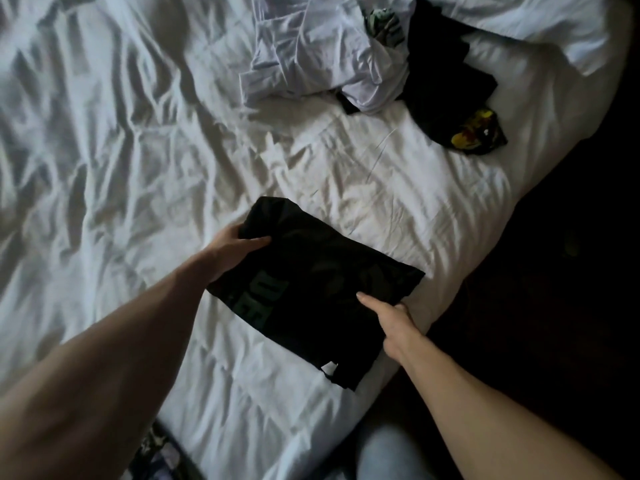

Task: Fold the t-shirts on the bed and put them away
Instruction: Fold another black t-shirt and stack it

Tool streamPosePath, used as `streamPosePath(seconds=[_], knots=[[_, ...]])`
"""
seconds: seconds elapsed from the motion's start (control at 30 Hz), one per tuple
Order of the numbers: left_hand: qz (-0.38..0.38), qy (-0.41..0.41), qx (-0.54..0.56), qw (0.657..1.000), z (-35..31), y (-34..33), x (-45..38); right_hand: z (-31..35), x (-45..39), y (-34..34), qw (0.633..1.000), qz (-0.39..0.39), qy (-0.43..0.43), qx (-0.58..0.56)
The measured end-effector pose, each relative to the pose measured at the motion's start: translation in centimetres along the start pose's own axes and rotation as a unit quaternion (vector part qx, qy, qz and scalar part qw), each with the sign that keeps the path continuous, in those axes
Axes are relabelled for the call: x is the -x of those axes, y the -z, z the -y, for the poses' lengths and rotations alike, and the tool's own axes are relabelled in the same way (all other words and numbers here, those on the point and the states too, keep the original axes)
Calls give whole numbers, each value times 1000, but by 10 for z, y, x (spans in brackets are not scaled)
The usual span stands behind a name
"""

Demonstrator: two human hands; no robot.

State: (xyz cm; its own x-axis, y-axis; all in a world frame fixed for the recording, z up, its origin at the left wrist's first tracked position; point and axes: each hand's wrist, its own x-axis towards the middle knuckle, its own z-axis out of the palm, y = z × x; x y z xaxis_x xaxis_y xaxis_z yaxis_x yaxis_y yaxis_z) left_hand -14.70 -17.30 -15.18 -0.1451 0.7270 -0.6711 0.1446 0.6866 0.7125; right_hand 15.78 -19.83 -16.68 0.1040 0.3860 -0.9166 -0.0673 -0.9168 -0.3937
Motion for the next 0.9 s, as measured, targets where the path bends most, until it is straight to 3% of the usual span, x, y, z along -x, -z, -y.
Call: streamPosePath(seconds=[0.2, 0.37, 0.53, 0.6, 0.7, 0.9], knots=[[-28, -44, 17, 998, 14, 0, 12, 26, -10, 5, 999, 27, 39, -12], [-87, -25, 124, 988, 34, 2, 49, 64, 2, -5, 984, 72, 108, 119], [-207, -10, 255, 944, 53, 9, 112, 113, 47, -55, 933, 181, 168, 264], [-276, -16, 302, 912, 61, 9, 141, 124, 67, -83, 894, 245, 185, 326], [-417, -9, 358, 835, 76, -1, 192, 127, 98, -135, 816, 329, 217, 424], [-618, 116, 408, 662, 136, -36, 278, 66, 165, -255, 556, 455, 277, 638]])
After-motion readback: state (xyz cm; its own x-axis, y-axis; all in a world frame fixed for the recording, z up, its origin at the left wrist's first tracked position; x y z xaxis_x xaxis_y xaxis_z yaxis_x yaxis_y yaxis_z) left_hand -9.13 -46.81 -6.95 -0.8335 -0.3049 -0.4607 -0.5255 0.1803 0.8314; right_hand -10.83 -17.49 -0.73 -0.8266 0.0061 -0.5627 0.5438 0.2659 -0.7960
